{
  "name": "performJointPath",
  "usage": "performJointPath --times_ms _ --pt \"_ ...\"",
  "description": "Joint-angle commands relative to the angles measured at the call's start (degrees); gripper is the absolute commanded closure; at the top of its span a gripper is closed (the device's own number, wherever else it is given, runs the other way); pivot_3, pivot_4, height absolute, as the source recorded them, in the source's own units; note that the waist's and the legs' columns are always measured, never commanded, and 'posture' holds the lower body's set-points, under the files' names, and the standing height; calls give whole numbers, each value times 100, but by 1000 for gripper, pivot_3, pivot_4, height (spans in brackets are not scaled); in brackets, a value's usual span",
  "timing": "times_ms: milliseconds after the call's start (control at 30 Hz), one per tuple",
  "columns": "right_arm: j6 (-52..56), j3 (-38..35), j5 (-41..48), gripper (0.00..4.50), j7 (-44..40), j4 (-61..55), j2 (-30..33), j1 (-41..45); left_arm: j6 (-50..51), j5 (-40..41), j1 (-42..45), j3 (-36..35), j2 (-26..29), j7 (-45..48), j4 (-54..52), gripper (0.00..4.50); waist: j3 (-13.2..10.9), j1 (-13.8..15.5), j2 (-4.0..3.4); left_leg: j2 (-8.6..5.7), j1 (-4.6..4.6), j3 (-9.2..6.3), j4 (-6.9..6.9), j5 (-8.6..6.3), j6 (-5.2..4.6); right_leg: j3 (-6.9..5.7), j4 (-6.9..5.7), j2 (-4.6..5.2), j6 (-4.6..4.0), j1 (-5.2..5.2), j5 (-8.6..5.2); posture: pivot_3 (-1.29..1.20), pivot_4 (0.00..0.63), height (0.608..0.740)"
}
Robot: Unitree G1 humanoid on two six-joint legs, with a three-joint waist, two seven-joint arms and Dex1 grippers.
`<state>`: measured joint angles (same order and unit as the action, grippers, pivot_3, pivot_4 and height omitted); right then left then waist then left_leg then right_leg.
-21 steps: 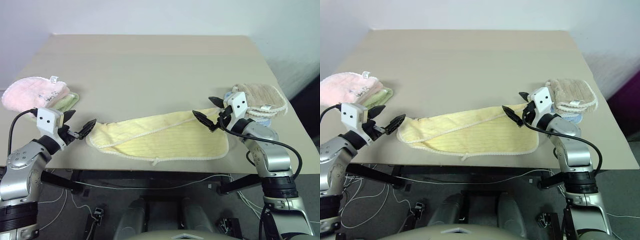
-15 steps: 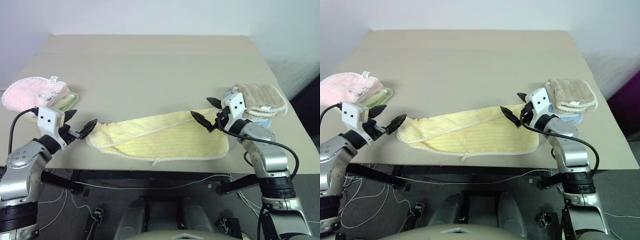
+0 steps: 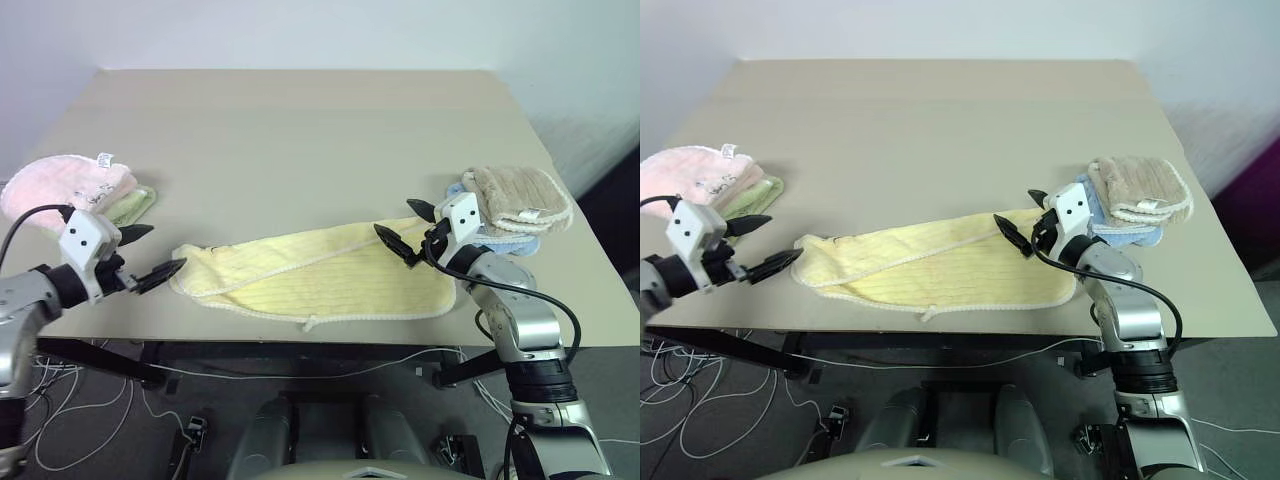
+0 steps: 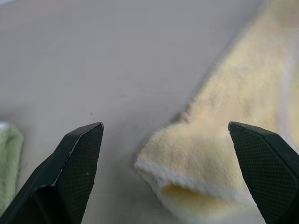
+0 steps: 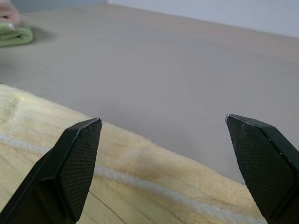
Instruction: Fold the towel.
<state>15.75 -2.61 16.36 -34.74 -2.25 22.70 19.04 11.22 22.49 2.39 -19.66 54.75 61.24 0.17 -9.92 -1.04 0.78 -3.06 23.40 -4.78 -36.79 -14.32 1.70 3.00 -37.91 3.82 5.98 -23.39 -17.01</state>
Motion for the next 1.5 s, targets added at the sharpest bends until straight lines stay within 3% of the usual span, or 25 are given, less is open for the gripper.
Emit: performJointPath --times_ms 33,233,400,533,1100,1233,1500 --pt "-249 -8 -40 28 -8 119 -55 211 -519 -119 -1 79 403 768 162 0 -1 0 -2 0 0 0 0 0 0 0 0 0 0 0 0 0 150 740" --pt "-333 157 -55 28 -16 247 -266 361 -1354 -329 334 353 820 1573 419 0 -3 5 -4 0 0 -1 3 0 0 -1 4 1 -1 0 0 0 150 740" --pt "-339 167 -59 28 -1 214 -256 277 -1945 -565 794 792 788 1870 645 0 -3 5 -5 0 0 0 3 0 0 -1 3 1 0 -1 0 0 150 740" --pt "-264 159 -36 0 36 36 -233 148 -2757 -972 1005 1218 680 1931 828 870 -3 -2 -5 0 0 0 4 0 0 -1 2 -2 0 -2 0 0 150 740" --pt "-126 122 -33 0 203 -188 -177 -4 -4392 -1653 1831 2185 554 1943 1823 870 -4 -7 -6 0 1 5 0 1 -3 -2 -4 -18 2 -2 0 0 150 740" --pt "-127 125 -30 0 223 -190 -175 -2 -4394 -1637 1884 2199 530 1880 1873 1714 -4 -9 -6 0 1 5 -3 1 -3 -2 -6 -19 2 -2 0 0 150 740" --pt "-130 138 -35 0 253 -166 -186 32 -4230 -1526 1828 2144 525 1746 1827 4447 -4 -10 -5 0 1 4 -5 1 -3 -2 -8 -21 3 -2 0 0 150 740"
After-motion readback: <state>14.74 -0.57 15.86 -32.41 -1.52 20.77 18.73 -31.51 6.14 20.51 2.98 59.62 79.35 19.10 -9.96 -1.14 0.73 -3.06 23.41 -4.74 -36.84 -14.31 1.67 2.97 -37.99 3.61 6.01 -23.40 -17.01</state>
